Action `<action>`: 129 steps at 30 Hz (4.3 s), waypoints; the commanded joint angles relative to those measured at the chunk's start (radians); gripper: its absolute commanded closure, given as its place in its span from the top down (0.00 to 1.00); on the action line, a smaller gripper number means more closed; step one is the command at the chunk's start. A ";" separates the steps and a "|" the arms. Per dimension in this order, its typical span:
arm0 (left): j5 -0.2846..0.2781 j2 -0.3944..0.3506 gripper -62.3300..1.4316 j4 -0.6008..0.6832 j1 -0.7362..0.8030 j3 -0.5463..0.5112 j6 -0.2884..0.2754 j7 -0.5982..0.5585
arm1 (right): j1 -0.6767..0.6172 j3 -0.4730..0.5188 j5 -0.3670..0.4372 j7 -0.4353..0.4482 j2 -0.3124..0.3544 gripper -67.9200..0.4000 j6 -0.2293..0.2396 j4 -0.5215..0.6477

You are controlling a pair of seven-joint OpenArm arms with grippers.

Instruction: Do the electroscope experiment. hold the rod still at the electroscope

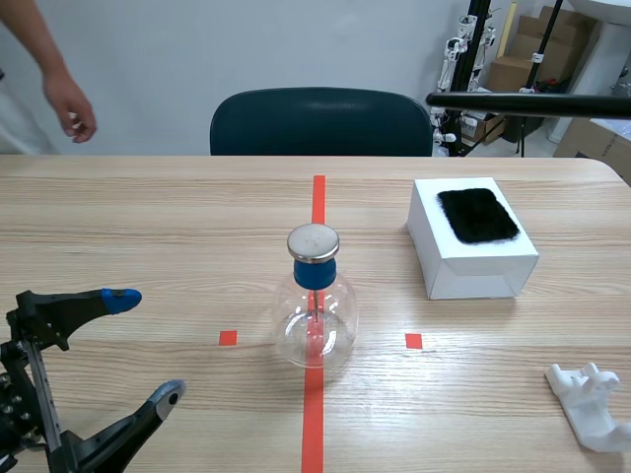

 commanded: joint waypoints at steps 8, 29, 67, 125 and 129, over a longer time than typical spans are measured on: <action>-0.010 -0.005 1.00 0.011 -0.003 -0.006 0.002 -0.013 | -0.103 0.120 0.090 0.251 -0.220 0.01 -0.014 -0.003; -0.010 -0.005 1.00 0.011 -0.003 -0.006 0.002 -0.013 | -0.160 0.087 -0.066 0.520 -0.406 0.01 -0.053 -0.165; -0.010 -0.005 1.00 0.011 -0.003 -0.006 0.002 -0.013 | -0.159 0.078 -0.068 0.568 -0.406 0.01 -0.052 -0.179; -0.010 -0.005 1.00 0.011 -0.003 -0.006 0.002 -0.013 | -0.159 0.078 -0.068 0.565 -0.406 0.01 -0.052 -0.179; -0.010 -0.005 1.00 0.011 -0.003 -0.006 0.002 -0.013 | -0.159 0.078 -0.068 0.568 -0.406 0.01 -0.052 -0.179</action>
